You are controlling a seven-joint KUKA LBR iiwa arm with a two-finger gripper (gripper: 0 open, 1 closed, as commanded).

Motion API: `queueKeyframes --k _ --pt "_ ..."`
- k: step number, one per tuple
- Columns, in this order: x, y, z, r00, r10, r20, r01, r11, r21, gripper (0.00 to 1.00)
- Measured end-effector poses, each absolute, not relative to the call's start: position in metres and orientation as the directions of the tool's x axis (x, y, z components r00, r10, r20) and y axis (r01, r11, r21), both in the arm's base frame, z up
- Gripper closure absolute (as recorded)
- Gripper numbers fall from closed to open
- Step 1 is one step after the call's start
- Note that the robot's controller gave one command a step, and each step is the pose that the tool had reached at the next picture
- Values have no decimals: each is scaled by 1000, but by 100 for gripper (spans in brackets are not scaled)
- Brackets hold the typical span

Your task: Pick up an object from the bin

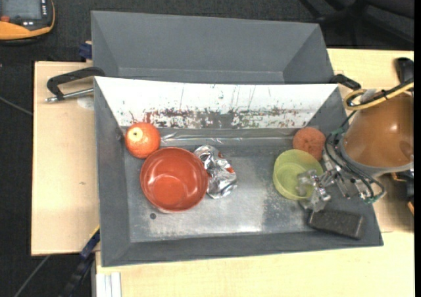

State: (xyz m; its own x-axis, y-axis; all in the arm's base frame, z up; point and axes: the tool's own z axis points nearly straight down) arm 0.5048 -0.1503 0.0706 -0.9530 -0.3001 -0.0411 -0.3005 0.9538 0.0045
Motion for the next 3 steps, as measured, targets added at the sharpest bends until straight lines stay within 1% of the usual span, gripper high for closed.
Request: queueKeyframes --k 1,2,3 --pt "502 -152 71 -963 -267 -44 -267 964 8 100" --pt "511 -153 71 -976 -213 -48 -214 977 11 100" --pt "511 -151 70 -987 -155 -49 -156 988 16 100"
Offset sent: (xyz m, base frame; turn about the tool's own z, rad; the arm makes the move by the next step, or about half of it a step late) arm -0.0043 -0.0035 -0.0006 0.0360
